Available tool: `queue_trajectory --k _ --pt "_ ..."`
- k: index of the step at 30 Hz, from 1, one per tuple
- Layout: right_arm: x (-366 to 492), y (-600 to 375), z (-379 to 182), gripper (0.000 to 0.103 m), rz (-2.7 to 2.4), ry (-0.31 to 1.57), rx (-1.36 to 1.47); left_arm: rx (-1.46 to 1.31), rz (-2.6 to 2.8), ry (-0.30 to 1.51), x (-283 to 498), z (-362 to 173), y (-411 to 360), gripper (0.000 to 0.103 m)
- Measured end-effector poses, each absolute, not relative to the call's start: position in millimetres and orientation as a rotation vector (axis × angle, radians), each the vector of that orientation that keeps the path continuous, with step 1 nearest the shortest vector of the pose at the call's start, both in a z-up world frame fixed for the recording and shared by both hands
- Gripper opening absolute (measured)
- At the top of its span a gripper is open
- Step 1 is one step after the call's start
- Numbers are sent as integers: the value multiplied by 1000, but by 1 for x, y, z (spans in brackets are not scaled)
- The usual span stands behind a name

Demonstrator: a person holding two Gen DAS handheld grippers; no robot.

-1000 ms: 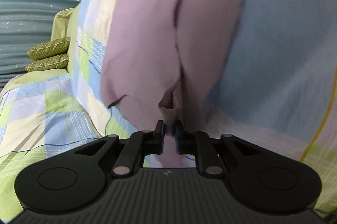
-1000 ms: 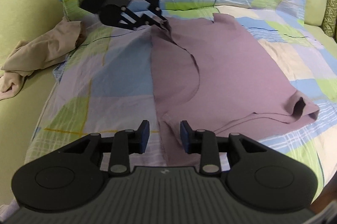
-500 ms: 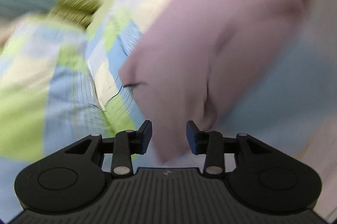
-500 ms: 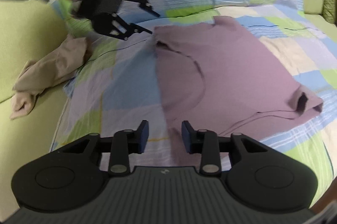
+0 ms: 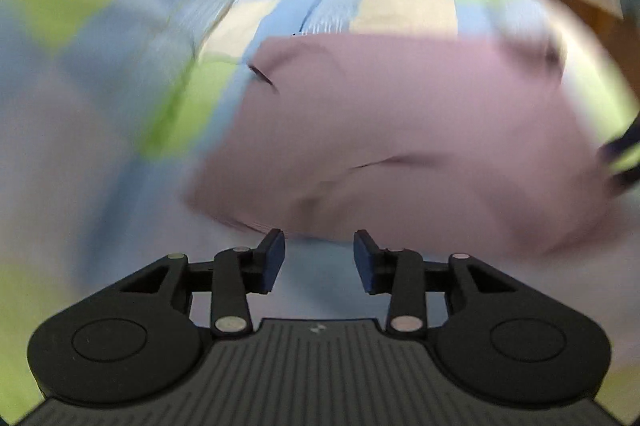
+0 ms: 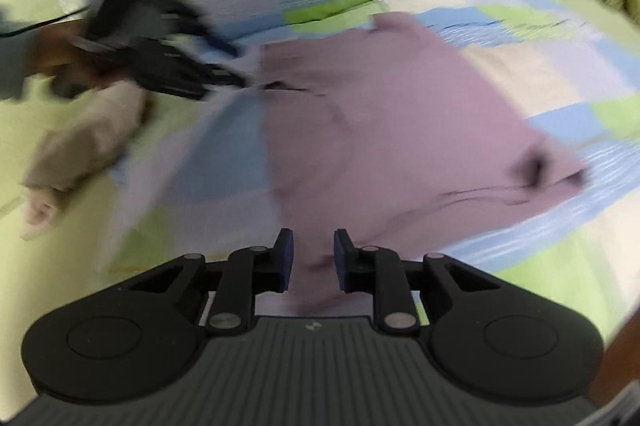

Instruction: Fold clothes

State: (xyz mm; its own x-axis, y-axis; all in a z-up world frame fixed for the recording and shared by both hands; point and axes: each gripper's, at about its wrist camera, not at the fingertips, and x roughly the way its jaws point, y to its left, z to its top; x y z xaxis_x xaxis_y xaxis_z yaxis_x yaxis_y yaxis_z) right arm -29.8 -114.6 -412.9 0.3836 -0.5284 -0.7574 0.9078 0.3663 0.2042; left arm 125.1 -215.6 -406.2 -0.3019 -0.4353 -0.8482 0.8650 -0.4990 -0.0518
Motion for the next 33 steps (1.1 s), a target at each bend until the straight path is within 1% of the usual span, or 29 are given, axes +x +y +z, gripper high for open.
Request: queue_trajectory --k 2,5,6,9,14,19,21,23,25,27,28,29,30,33 --pt "-49 -122 -406 21 -1050 704 635 942 -1860 790 118 -404 -204 47" --pt "-80 -139 -400 21 -1066 812 508 786 -1689 1067 88 -412 -172 48" --pt "-87 -144 -401 21 -1055 842 468 744 -1629 1129 76 -416 -164 48" --pt "-114 -164 -413 21 -975 950 307 656 -1515 1158 50 -418 -151 48" --pt "-147 -192 -428 21 -820 1001 127 602 -1358 1164 25 -423 -144 48" --pt "-147 -202 -444 22 -677 1007 10 527 -1208 1235 28 -435 -143 48" --pt "-143 -202 -446 26 -643 995 -28 492 -1175 1274 31 -441 -144 48" --pt "-140 -201 -449 27 -612 992 -72 460 -1144 1309 34 -448 -144 47" --pt "-139 -201 -451 27 -589 984 -97 436 -1129 1322 37 -452 -143 42" --pt "-138 -201 -451 24 -566 975 -107 407 -1124 1319 42 -452 -140 4" --pt "-138 -202 -451 19 -549 971 -106 399 -1126 1319 44 -451 -139 4" --pt "-138 -204 -451 8 -535 966 -107 390 -1128 1319 45 -450 -138 4" --pt "-137 -205 -450 6 -528 961 -111 393 -1136 1310 46 -447 -137 4" --pt "-138 -206 -447 5 -516 951 -117 465 -1183 1235 43 -437 -137 3"
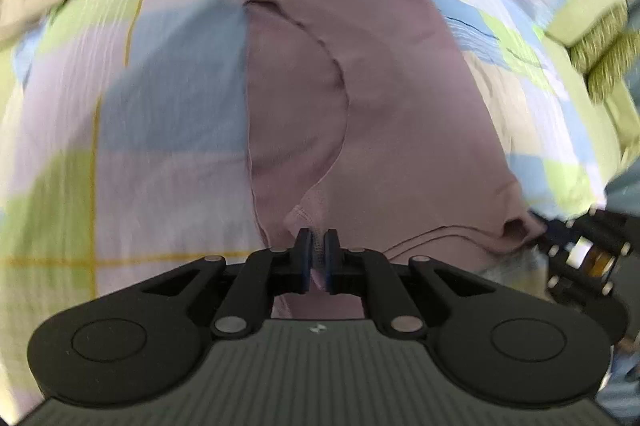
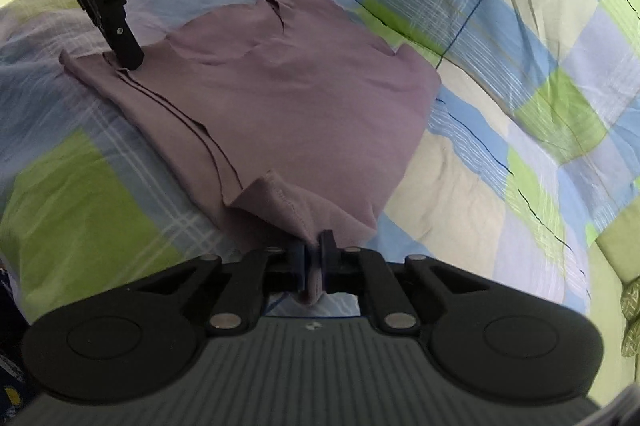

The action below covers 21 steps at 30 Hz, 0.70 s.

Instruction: Fold clothes

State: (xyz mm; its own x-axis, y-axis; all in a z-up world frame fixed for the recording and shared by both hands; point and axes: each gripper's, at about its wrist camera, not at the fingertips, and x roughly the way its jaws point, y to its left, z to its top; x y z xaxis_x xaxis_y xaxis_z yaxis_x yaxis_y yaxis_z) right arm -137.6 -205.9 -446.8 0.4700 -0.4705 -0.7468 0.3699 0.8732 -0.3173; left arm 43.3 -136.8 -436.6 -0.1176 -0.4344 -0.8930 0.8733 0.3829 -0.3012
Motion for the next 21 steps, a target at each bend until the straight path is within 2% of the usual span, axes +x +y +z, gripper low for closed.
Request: queue_trajectory --k 7,9,11,13,15,21 --pt "-142 -204 -444 3 -500 961 -127 623 -1212 1152 30 -437 -135 6" --pt "-141 -203 -453 3 -475 1014 -125 697 -1194 1108 24 -443 -133 23" --pt "-140 -199 -457 5 -465 1036 -146 738 -1190 1052 21 -439 -132 30" --pt "-141 -197 -452 9 -465 1045 -154 771 -1183 1018 19 -434 -131 31" --pt "-145 -199 -439 12 -462 999 -111 805 -1165 945 13 -421 -129 23" --pt "-152 -217 -412 12 -495 825 80 746 -1240 895 8 -407 -132 25"
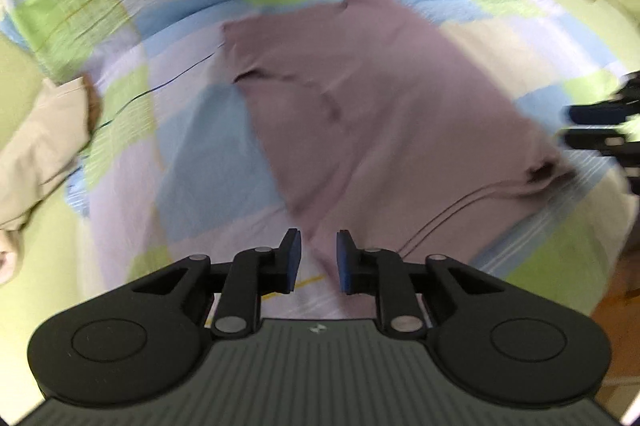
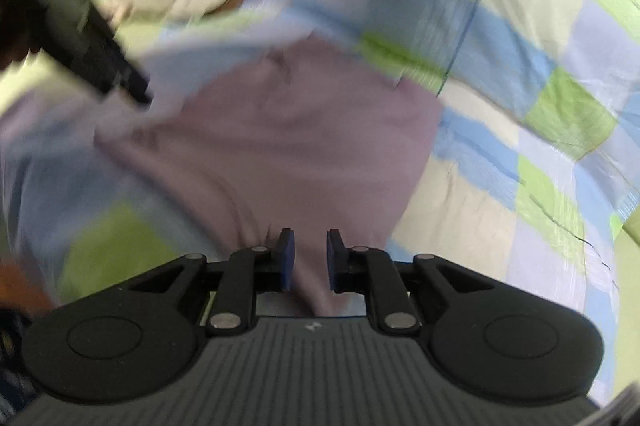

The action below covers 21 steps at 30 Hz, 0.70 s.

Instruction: Fold clothes

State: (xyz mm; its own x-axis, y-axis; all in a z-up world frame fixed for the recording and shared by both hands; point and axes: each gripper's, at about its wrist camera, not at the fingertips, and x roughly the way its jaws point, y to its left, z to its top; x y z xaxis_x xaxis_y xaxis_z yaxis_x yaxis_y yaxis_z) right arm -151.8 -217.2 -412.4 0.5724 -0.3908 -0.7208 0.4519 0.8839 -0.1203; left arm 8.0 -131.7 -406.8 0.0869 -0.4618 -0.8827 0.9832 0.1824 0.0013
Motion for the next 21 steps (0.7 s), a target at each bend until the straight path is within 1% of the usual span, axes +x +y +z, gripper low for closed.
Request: queue_trajectory --k 3,5,8,10,11,12,13,16,19,21 --pt "-148 -229 -412 12 -529 771 171 791 -1264 909 5 -430 -143 25" --pt "-138 -234 -432 13 -532 839 221 842 -1259 929 4 -443 -143 26" --pt "-128 -223 -449 12 -493 949 165 865 -1266 907 5 -442 -137 27" --pt "-130 -220 -439 12 -503 905 170 848 -1275 908 9 -438 -132 34" --pt "-132 -220 -435 12 -520 873 193 859 -1271 914 11 -440 -130 40" --pt "-133 -220 -433 18 -529 866 204 881 -1264 917 13 -443 -128 40" --pt "-129 -218 -437 21 -526 904 197 899 -1259 913 14 -444 -127 40" --pt "-119 -212 -442 22 -528 972 157 938 -1257 875 15 -437 -121 40" --pt "-113 -199 -417 23 -505 882 162 949 -1268 873 25 -431 -103 40" --pt "-107 -188 -407 27 -456 845 158 946 -1284 877 30 -429 -94 40"
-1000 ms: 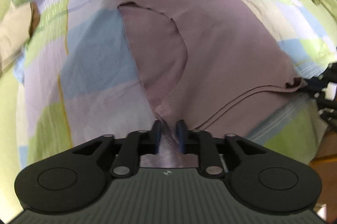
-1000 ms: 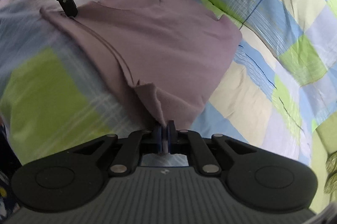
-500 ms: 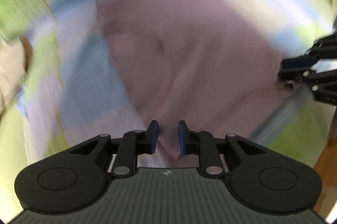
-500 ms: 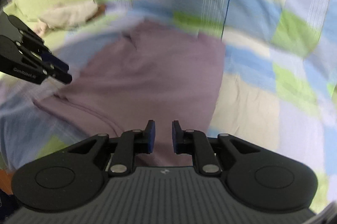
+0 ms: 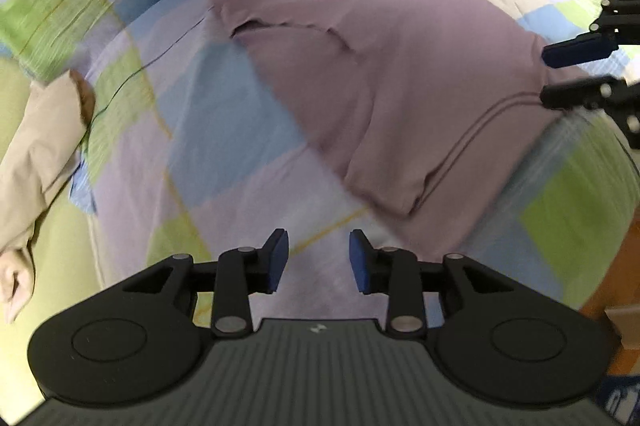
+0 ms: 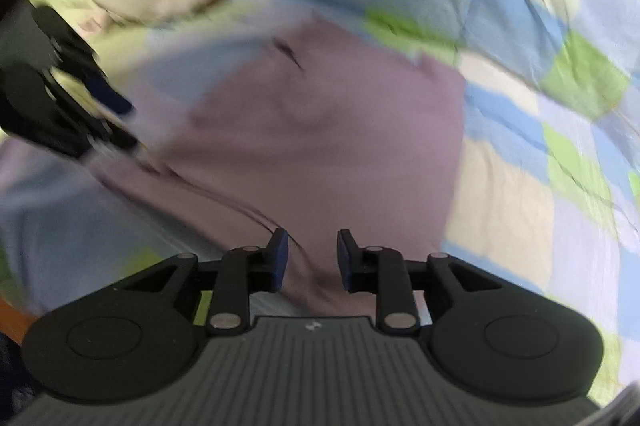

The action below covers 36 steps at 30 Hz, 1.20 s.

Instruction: Fold clothes

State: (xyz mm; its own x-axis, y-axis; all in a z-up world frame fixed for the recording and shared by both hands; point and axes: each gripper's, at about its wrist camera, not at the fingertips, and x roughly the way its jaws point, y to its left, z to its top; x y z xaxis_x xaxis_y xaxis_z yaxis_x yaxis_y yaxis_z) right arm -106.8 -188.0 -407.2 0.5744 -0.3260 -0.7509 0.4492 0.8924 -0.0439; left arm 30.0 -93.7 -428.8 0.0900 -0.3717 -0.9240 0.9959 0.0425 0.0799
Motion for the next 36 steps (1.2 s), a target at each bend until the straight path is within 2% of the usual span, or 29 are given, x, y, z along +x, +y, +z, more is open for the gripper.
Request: queue_trajectory --k 5,12,13,15,18,25,26,28,30,32,34,35,36 --pt "-71 -145 -412 30 -198 860 13 961 -1403 821 24 -423 -76 40" --pt "-38 -127 -430 31 -133 876 -142 973 -1568 736 13 -424 -65 42" --pt "-35 -127 -434 29 -132 884 -155 983 -1593 709 11 -424 -64 43" --pt "-32 -130 -435 3 -136 876 -147 1014 -1650 629 7 -424 -63 47" --pt "-28 -131 -427 2 -165 834 -125 1071 -1725 453 -1 -426 -65 54" --pt "-30 -132 -418 2 -147 803 -143 1238 -1857 87 -16 -454 -87 53" --pt "-30 -132 -418 2 -146 797 -144 1268 -1881 39 -18 -461 -89 51" --pt "-30 -133 -417 2 -144 785 -140 1313 -1926 -30 -21 -472 -94 40" --pt "-30 -134 -418 2 -137 785 -130 1316 -1962 -13 -20 -475 -96 8" --pt "-33 -135 -419 6 -131 796 -120 1314 -1964 -28 -22 -478 -92 5" --pt "-45 -138 -415 17 -142 793 -105 1293 -1954 5 -22 -478 -91 4" --pt "-56 -141 -413 29 -163 789 -112 1280 -1948 42 -21 -477 -93 5" --pt "-67 -144 -411 33 -184 784 -118 1269 -1938 83 -20 -476 -95 5"
